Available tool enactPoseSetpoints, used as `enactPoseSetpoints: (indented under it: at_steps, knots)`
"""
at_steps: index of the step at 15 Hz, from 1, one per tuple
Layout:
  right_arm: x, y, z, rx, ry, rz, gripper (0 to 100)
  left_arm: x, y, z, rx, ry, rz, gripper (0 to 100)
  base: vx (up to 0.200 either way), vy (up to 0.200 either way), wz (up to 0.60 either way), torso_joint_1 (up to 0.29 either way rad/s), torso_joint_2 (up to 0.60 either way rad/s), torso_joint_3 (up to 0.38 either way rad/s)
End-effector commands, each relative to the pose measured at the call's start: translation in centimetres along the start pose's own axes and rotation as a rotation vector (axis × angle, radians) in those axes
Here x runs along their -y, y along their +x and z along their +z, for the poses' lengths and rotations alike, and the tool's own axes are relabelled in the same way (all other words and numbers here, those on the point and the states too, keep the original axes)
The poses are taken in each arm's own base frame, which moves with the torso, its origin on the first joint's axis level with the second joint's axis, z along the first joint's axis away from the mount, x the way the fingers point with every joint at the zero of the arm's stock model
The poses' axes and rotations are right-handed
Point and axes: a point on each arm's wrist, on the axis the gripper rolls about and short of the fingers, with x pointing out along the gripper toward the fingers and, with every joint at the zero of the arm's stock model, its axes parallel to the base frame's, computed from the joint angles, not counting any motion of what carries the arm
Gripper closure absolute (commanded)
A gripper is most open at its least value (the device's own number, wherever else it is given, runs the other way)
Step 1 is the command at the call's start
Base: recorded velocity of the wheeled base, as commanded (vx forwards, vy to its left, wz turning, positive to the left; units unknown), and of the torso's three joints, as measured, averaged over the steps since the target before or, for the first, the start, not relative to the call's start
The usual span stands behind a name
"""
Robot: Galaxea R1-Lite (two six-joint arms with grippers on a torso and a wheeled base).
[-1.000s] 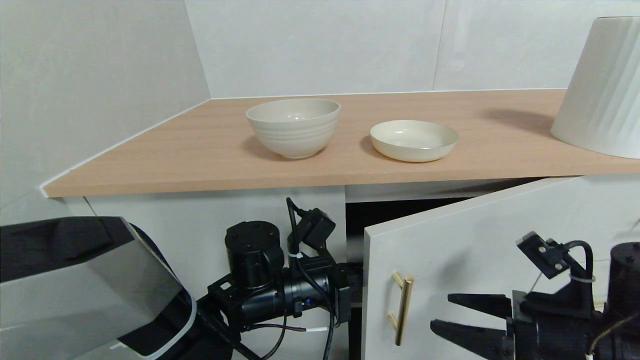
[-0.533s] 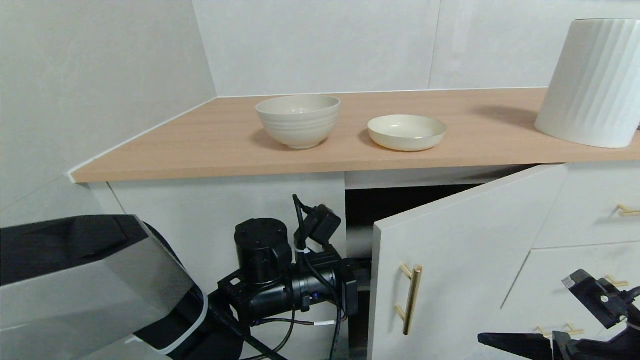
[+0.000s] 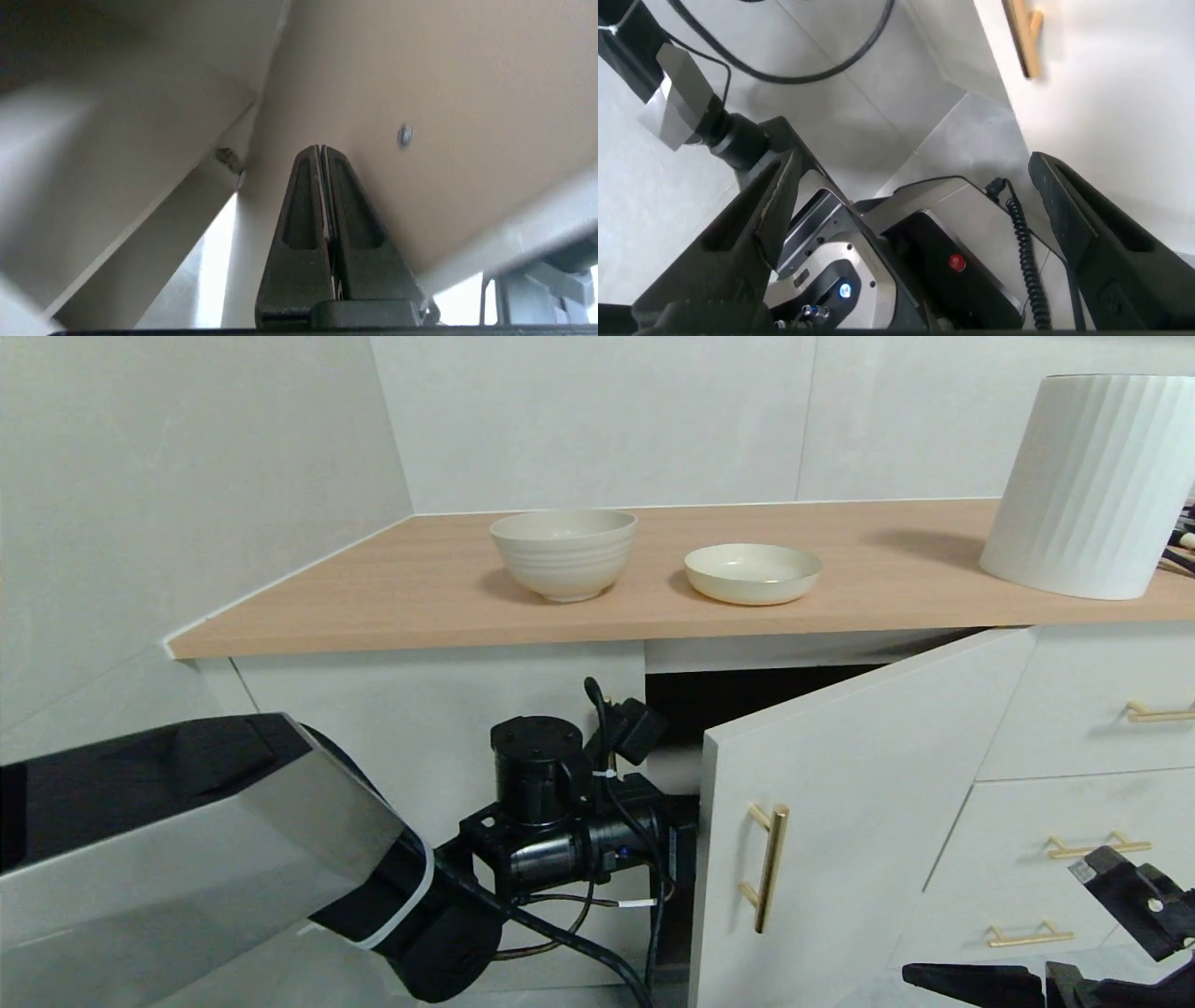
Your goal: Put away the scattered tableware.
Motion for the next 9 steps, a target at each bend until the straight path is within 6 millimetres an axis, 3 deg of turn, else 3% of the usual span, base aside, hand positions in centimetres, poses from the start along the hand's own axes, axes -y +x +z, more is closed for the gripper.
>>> enactPoseSetpoints:
  at_steps: [1, 4, 9]
  knots:
    - [0.0, -0.1, 0.0, 0.003, -0.001, 0.002, 0, 0.1, 0.3, 0.0, 0.001, 0.002, -0.002, 100, -0.200, 0.000, 0.00, 0.002, 0.00, 0.002]
    - [-0.1, -0.1, 0.0, 0.001, -0.001, 0.003, 0, 0.1, 0.7, 0.4, 0.011, -0.016, 0.002, 100, -0.200, 0.000, 0.00, 0.007, 0.00, -0.001]
    - [0.0, -0.2, -0.2, -0.003, -0.001, 0.001, 0, -0.3, 1.5, 0.5, -0.002, -0.027, 0.006, 100, 0.000, 0.000, 0.00, 0.000, 0.00, 0.000]
